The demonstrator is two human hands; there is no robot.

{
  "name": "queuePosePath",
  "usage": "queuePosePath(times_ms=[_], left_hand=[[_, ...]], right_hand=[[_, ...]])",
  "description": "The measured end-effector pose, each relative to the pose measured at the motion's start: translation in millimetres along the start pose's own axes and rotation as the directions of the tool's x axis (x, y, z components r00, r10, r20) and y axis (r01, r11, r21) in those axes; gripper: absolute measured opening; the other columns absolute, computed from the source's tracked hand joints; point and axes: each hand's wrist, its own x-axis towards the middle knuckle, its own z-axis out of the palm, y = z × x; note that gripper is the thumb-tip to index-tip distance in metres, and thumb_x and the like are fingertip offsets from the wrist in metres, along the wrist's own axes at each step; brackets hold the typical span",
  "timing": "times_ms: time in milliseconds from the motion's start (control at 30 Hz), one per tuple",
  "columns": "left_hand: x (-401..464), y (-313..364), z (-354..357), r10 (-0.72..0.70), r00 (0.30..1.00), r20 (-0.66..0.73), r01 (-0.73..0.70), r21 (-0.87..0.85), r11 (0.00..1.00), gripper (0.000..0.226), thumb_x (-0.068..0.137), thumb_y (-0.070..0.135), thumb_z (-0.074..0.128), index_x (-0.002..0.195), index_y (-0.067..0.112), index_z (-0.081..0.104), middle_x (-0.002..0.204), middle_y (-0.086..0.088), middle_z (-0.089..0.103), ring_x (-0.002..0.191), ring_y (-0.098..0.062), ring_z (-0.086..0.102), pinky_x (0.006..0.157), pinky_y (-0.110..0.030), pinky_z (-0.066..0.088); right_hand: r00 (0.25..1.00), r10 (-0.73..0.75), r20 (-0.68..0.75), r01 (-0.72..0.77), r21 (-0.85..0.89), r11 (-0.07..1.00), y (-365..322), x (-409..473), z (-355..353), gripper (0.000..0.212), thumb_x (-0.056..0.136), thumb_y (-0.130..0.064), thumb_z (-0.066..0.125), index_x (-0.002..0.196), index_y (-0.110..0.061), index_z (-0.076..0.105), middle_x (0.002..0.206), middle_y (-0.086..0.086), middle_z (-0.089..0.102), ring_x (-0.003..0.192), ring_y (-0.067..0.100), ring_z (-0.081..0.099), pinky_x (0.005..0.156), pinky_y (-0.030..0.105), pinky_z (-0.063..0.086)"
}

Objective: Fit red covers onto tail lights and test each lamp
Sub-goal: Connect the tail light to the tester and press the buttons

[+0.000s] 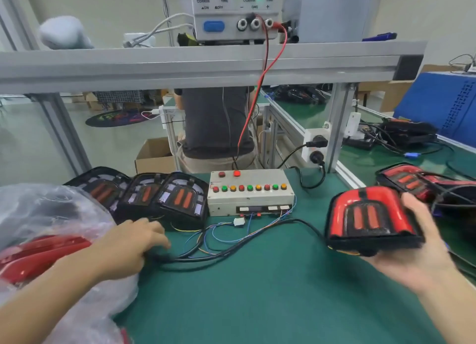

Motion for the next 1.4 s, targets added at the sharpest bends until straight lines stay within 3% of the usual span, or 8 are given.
queuePosePath(times_ms=[267, 467, 567, 733, 800, 933, 1067, 1400], left_hand=[[7, -10, 9, -0.12, 0.993, 0.015, 0.111, 0.274, 0.955, 0.034, 0.089, 0.019, 0.045, 0.116, 0.034, 0.057, 0.12, 0.017, 0.054, 0.114, -0.007, 0.046, 0.088, -0.024, 0.033], [-13, -2, -9, -0.115, 0.905, -0.409, 0.134, 0.016, 0.991, 0.027, 0.077, -0.002, 0.066, 0.089, 0.022, 0.066, 0.093, 0.011, 0.066, 0.067, -0.017, 0.065, 0.054, -0.034, 0.053], [-23, 14, -27, 0.005, 0.741, -0.672, -0.032, -0.028, 0.999, 0.025, 0.069, -0.014, 0.058, 0.081, 0.007, 0.068, 0.091, -0.004, 0.071, 0.061, -0.025, 0.068, 0.043, -0.034, 0.054], [-21, 58, -51, 0.228, 0.559, -0.797, -0.197, 0.139, 0.971, 0.039, 0.082, 0.0, 0.038, 0.098, -0.006, 0.072, 0.114, -0.016, 0.068, 0.098, -0.032, 0.068, 0.094, -0.034, 0.046], [-18, 72, -50, 0.323, 0.561, -0.762, -0.234, 0.228, 0.945, 0.041, 0.079, -0.003, 0.038, 0.105, -0.008, 0.069, 0.117, -0.016, 0.066, 0.105, -0.034, 0.062, 0.099, -0.037, 0.04], [-10, 101, -46, 0.472, 0.561, -0.68, -0.341, 0.331, 0.88, 0.045, 0.079, -0.006, 0.035, 0.111, -0.007, 0.066, 0.123, -0.017, 0.063, 0.112, -0.034, 0.058, 0.103, -0.042, 0.044], [-3, 125, -53, 0.52, 0.541, -0.661, -0.401, 0.341, 0.85, 0.053, 0.095, -0.001, 0.016, 0.119, -0.004, 0.063, 0.131, -0.015, 0.059, 0.118, -0.031, 0.057, 0.106, -0.041, 0.041], [4, 156, -66, 0.552, 0.521, -0.651, -0.371, 0.409, 0.834, 0.039, 0.084, 0.009, 0.041, 0.108, 0.011, 0.071, 0.113, -0.007, 0.067, 0.102, -0.023, 0.061, 0.081, -0.03, 0.042]], right_hand=[[0.951, 0.221, -0.219, -0.269, -0.222, 0.937, 7, 21, -33, 0.02, 0.072, -0.029, 0.07, 0.071, -0.011, 0.079, 0.083, 0.013, 0.075, 0.061, 0.025, 0.071, 0.052, 0.036, 0.059], [0.954, 0.199, -0.226, -0.298, -0.606, 0.738, -6, 32, -46, 0.036, 0.083, -0.044, 0.063, 0.087, -0.012, 0.08, 0.094, 0.015, 0.076, 0.075, 0.025, 0.074, 0.073, 0.035, 0.054], [0.97, 0.014, -0.243, -0.216, -0.828, 0.517, -10, 36, -50, 0.03, 0.092, -0.043, 0.058, 0.098, -0.02, 0.075, 0.086, -0.003, 0.077, 0.076, 0.015, 0.074, 0.073, 0.029, 0.049], [0.947, -0.293, -0.136, -0.199, -0.96, -0.198, -4, 46, -39, 0.027, 0.098, -0.034, 0.051, 0.094, -0.016, 0.071, 0.1, 0.005, 0.071, 0.082, 0.023, 0.057, 0.074, 0.033, 0.043], [0.912, -0.41, -0.027, -0.167, -0.936, -0.311, -2, 40, -20, 0.025, 0.097, -0.031, 0.052, 0.107, -0.014, 0.068, 0.12, 0.013, 0.065, 0.1, 0.031, 0.057, 0.086, 0.037, 0.043], [0.951, -0.203, 0.232, 0.29, -0.895, 0.338, 20, -1, 54, 0.015, 0.089, -0.041, 0.061, 0.083, -0.042, 0.075, 0.096, -0.018, 0.074, 0.091, -0.008, 0.064, 0.077, 0.006, 0.044], [0.933, 0.034, 0.358, 0.216, -0.633, 0.744, 59, -27, 100, 0.034, 0.079, -0.047, 0.059, 0.101, -0.029, 0.077, 0.105, -0.007, 0.074, 0.099, 0.005, 0.067, 0.082, 0.022, 0.052], [0.987, -0.051, 0.151, 0.086, -0.236, 0.968, 65, -19, 117, 0.02, 0.087, -0.027, 0.06, 0.084, -0.012, 0.073, 0.086, 0.005, 0.072, 0.078, 0.012, 0.065, 0.071, 0.022, 0.053]])
